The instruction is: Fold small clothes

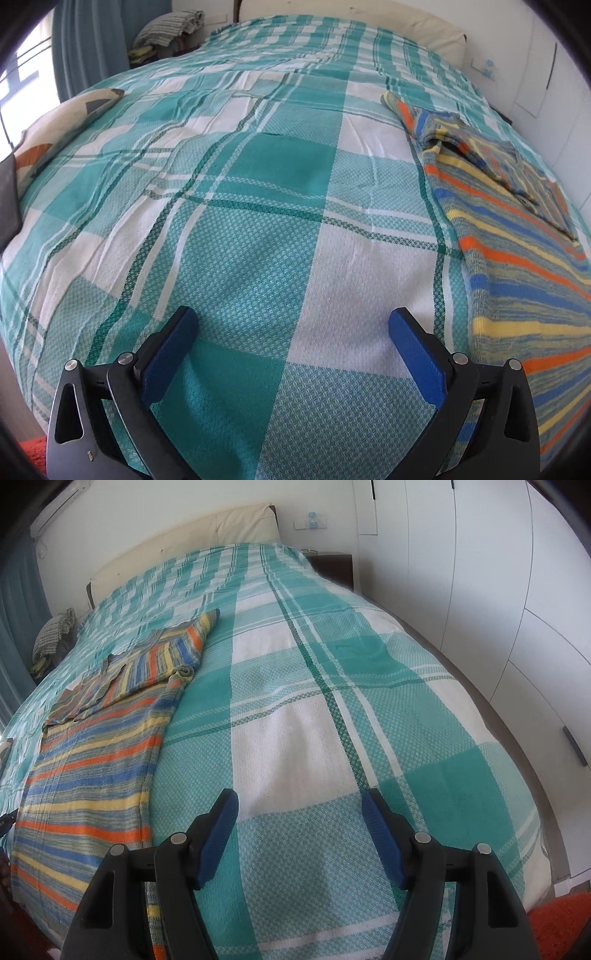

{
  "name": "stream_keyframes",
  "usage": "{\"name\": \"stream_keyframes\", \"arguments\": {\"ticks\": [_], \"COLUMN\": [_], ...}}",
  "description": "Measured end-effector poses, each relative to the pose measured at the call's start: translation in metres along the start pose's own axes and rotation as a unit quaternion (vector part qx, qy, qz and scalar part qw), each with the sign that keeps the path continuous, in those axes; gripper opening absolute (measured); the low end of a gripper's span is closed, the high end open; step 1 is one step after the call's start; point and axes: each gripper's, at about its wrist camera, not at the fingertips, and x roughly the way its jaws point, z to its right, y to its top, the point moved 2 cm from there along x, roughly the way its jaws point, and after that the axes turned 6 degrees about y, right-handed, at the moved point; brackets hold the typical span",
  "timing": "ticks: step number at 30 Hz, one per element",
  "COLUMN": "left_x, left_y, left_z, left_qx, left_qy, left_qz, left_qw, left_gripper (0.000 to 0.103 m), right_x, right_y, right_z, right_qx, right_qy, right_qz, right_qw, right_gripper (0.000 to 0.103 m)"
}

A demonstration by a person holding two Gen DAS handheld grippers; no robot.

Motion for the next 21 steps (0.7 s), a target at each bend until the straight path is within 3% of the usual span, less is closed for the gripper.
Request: {"name": "stream_keyframes", "arguments": {"ticks": [21], "left_x": [0.001], "left_y": [-0.002], "left_z": [0.003], "left_qx": [0.008], "left_qy": [0.011], "left_qz": [0.007], "left_qw": [0.9999], "left_gripper": [0.103], "right_x": [0.012], "right_y": [-0.008], "right_z": [0.005], "right_qx": [0.019], "right_qy": [0.008], "right_qz": [-0.017], "right_qw": [1.0], "right_gripper": [0.081]}}
